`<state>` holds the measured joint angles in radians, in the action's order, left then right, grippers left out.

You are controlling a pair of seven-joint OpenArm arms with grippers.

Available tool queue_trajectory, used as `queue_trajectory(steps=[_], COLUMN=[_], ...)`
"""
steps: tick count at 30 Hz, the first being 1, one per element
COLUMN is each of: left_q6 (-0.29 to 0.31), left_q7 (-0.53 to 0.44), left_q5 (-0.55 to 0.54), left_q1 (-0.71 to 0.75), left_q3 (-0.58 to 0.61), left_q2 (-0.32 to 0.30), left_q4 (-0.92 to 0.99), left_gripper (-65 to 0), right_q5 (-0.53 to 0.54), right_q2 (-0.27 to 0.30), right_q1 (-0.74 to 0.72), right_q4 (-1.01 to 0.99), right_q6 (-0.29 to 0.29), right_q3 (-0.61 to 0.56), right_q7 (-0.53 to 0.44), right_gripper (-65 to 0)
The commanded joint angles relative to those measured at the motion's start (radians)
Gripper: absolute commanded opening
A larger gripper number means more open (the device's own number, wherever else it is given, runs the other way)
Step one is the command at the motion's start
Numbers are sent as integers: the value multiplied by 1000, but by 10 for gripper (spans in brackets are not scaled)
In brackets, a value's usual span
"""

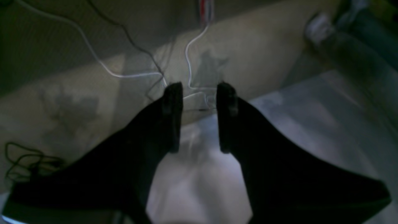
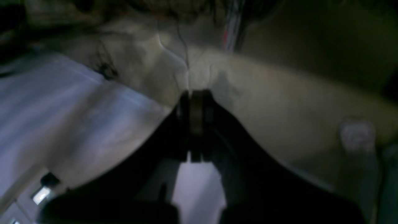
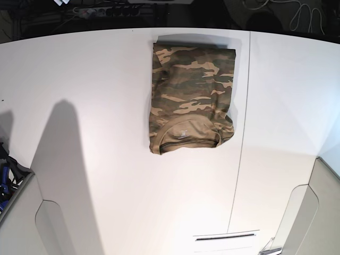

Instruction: Fold the T-shirt properly

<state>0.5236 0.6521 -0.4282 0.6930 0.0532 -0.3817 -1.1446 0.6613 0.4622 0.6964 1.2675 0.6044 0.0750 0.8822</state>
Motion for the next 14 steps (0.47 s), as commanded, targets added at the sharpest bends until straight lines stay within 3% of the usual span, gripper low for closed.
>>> queue_trajectory(steps=[1, 5, 9, 14], left_q6=[-9, -46, -45, -45], left_q7=[-22, -58, -74, -73], left_q5=[0, 50, 58, 58], left_q1=[-22, -145, -249, -296], left_q3=[25, 101, 117, 117], left_q2=[-7, 49, 103, 124], left_q4=[38, 190, 291, 310], left_gripper=[-452, -452, -452, -452], right_q5=[-3, -30, -52, -51], right_q2=[0, -17, -17, -17], right_q1=[-19, -116, -212, -259], right_q4=[-33, -210, -346, -392], right_q6=[4, 2, 1, 1], right_q3=[1, 0, 0, 0], right_q7=[-4, -4, -6, -8], right_gripper=[-650, -650, -650, -650])
